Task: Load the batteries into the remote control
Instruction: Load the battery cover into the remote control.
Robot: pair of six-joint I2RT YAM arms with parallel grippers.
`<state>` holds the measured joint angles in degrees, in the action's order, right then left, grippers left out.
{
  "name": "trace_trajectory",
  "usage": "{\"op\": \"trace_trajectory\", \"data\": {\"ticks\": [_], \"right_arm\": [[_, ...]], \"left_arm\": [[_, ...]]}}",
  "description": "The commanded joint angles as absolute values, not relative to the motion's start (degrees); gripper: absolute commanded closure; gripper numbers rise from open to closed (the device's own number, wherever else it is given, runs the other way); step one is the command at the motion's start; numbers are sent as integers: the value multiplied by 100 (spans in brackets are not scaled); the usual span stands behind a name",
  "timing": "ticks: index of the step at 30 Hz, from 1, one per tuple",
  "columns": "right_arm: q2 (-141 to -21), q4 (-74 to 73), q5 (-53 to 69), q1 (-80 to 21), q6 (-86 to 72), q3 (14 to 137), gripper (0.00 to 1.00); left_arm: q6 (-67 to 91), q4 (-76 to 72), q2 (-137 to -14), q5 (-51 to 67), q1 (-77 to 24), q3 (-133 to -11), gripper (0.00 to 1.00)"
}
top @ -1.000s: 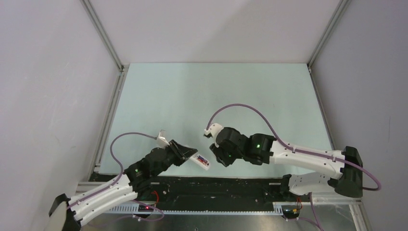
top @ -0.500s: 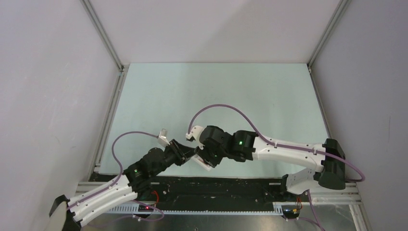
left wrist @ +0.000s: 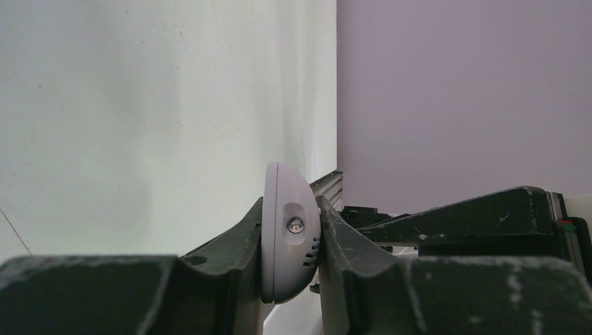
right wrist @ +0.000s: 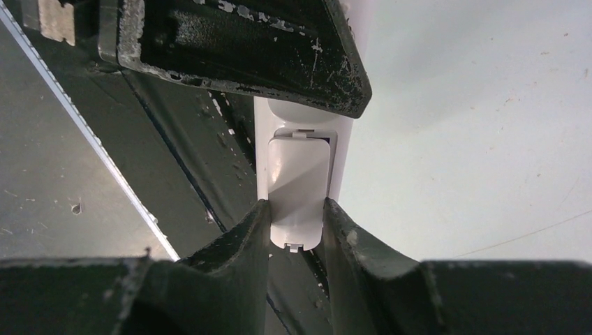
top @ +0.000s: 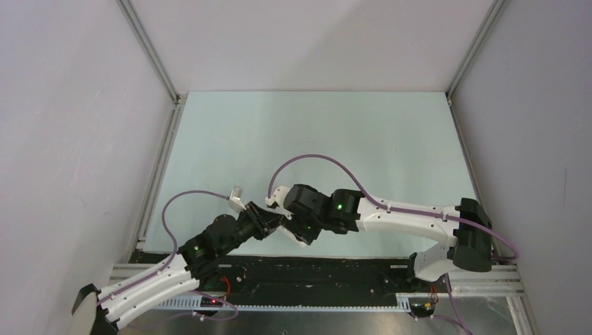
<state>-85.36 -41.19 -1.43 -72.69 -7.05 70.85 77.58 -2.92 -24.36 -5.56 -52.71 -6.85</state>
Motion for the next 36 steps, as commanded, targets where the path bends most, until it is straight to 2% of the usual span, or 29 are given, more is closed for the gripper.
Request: {"op": "trace_trajectory", "data": {"ticks": [1, 36], "right_arm": [[-8564, -4198, -214, -7314, -665, 7323, 65], [-8785, -4057, -72, -7254, -851, 7515, 64]], "left_arm": [[7775, -624, -2413, -509, -5254, -861, 100], [7672, -624, -2497, -503, -5249, -942, 100]]}}
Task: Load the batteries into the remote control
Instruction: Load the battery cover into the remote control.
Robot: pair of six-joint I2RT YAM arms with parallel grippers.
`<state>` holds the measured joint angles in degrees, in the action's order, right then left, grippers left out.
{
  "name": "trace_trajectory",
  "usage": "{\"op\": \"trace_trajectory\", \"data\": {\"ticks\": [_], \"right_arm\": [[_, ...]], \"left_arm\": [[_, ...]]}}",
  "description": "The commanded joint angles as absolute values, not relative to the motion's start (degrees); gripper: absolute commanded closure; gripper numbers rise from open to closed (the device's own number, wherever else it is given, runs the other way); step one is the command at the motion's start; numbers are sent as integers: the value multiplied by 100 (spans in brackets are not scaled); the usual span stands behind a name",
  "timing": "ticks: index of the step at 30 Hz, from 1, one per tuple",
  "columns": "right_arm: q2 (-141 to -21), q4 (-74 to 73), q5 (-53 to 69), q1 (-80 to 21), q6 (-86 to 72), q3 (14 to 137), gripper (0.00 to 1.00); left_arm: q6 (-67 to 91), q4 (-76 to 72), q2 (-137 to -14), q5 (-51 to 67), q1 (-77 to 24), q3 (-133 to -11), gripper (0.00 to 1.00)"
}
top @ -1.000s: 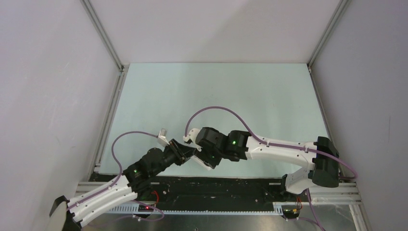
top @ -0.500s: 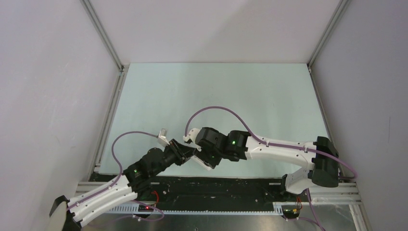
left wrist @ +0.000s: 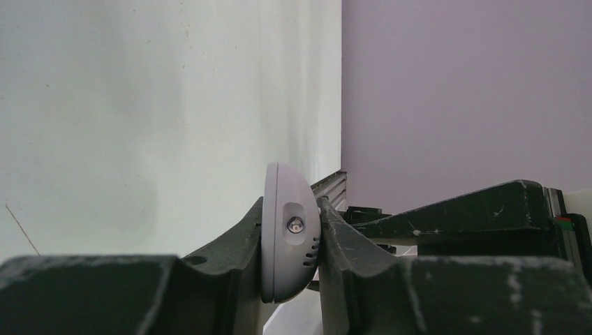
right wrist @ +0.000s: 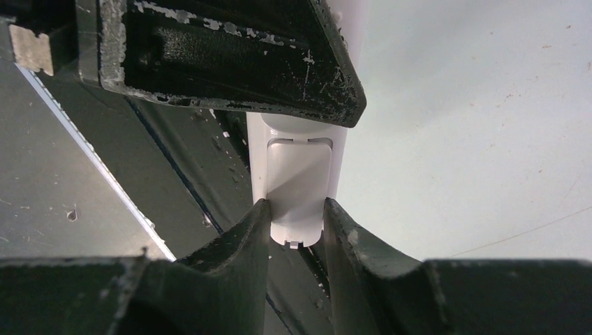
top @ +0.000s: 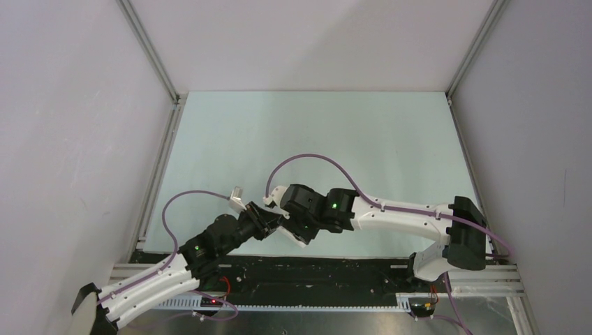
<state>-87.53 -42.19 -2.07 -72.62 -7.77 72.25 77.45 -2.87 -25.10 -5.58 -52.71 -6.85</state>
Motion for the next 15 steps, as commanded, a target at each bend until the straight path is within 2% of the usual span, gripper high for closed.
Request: {"op": "trace_trajectory", "data": {"ticks": [1, 15], "right_arm": [[-8775, -4046, -71, -7245, -863, 7515, 64], [-8745, -3852, 141, -7210, -897, 7515, 57]], "left_arm": [[7672, -624, -2496, -506, -5253, -945, 100], [7685, -623, -2360, -516, -5248, -942, 100]]}}
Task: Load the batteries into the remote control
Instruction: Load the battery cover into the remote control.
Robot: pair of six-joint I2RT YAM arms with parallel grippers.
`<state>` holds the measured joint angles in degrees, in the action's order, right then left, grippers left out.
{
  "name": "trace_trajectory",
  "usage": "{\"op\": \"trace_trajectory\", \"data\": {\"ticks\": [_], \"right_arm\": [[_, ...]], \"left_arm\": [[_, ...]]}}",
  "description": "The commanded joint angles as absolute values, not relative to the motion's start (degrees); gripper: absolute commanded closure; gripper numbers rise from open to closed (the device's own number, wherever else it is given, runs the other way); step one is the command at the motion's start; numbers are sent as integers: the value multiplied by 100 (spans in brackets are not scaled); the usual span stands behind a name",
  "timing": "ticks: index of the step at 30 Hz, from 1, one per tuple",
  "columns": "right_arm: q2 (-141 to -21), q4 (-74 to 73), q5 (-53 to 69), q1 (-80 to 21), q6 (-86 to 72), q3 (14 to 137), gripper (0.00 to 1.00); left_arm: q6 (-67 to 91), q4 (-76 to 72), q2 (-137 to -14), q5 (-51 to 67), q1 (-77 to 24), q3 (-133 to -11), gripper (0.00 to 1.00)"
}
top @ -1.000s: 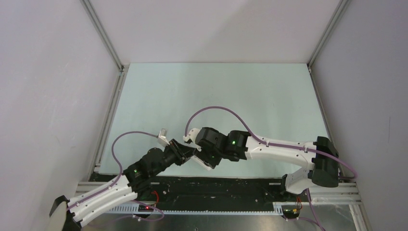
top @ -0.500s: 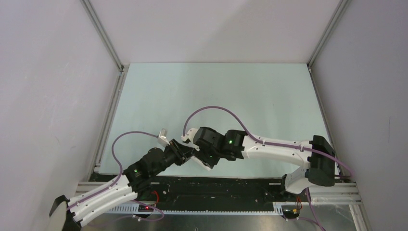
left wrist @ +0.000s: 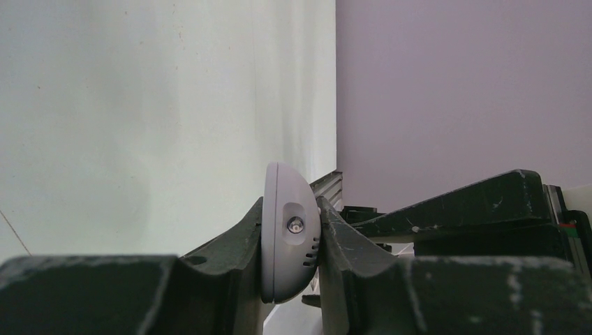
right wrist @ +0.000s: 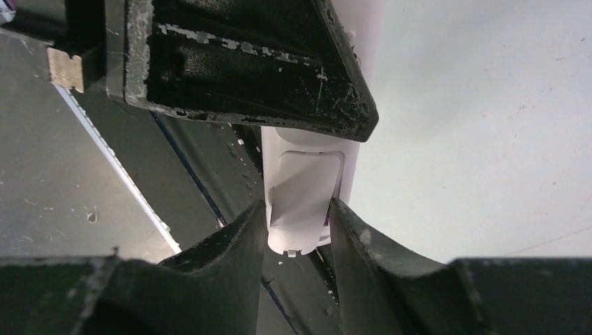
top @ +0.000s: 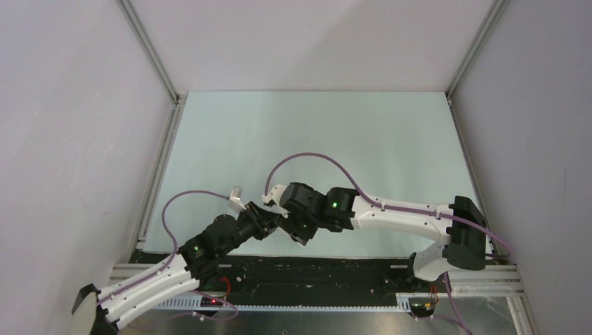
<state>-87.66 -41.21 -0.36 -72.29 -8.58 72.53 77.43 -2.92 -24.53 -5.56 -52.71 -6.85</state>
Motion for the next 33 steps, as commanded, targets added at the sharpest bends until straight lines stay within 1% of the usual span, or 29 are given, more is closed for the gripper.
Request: {"op": "trace_trajectory", "data": {"ticks": [1, 5, 15, 23, 33], "right_arm": [[-8741, -3847, 141, -7208, -897, 7515, 55], [-8739, -3872, 101, -7194, -890, 7515, 53], [-8706, -4010, -240, -7198, -838, 7515, 53], [-8644, -4109, -450, -7198, -763, 7583, 50], [-8682, -4118, -465, -7207, -734, 7604, 47]], "left_arm": [[7683, -623, -2348, -518, -5247, -945, 100], [7704, -623, -2316, -513, -5253, -920, 100], [7712, -624, -2323, -519, -5250, -925, 100], [7717, -639, -2355, -509, -5249, -937, 100], [7732, -657, -2353, -484, -5250, -932, 100]]}}
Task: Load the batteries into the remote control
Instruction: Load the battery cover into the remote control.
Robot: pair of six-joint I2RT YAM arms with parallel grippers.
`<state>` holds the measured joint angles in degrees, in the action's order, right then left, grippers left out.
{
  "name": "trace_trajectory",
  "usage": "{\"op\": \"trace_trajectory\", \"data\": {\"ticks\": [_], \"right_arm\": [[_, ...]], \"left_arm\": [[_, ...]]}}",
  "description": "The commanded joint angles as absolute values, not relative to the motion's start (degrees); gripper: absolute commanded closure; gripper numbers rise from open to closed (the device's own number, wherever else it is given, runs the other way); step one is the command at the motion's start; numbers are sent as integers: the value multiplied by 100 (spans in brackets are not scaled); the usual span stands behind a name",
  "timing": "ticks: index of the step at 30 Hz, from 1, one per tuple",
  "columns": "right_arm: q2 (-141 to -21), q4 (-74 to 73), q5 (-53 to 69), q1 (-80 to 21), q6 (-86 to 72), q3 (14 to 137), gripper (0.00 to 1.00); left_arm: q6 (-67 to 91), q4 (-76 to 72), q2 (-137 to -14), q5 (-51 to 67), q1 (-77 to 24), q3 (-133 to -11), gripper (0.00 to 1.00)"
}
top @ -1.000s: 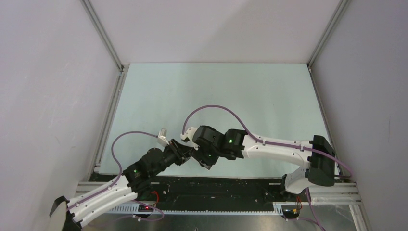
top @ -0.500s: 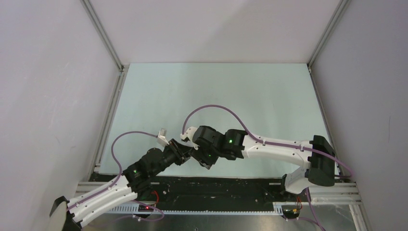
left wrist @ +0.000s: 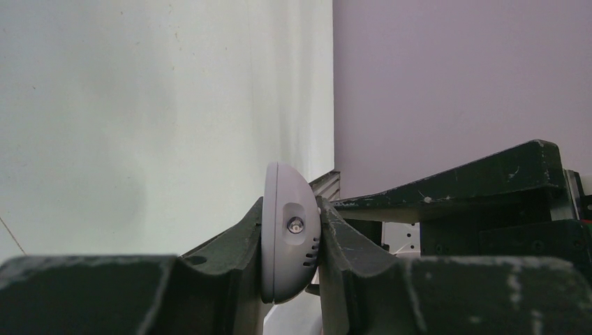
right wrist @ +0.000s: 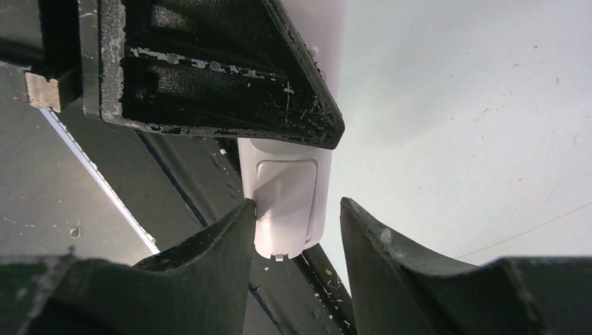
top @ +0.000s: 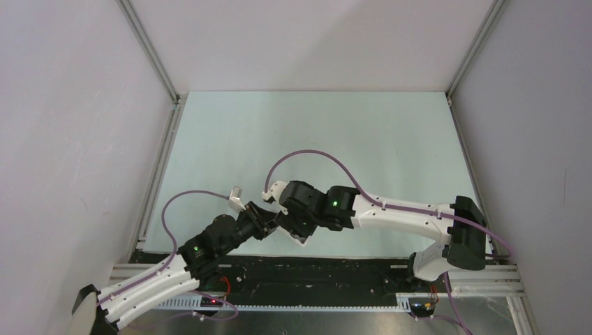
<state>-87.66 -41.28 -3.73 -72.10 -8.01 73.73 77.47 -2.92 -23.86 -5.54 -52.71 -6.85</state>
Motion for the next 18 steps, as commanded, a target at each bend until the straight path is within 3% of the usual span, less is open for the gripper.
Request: {"op": "trace_trajectory", "data": {"ticks": [1, 18], "right_arm": [[-8687, -4124, -477, -7202, -732, 7608, 47], [-8711, -4051, -371, -7214, -722, 7604, 46]], "left_arm": [[7733, -658, -2350, -484, -5248, -927, 100], [7741, -668, -2293, -477, -5255, -906, 100]]}}
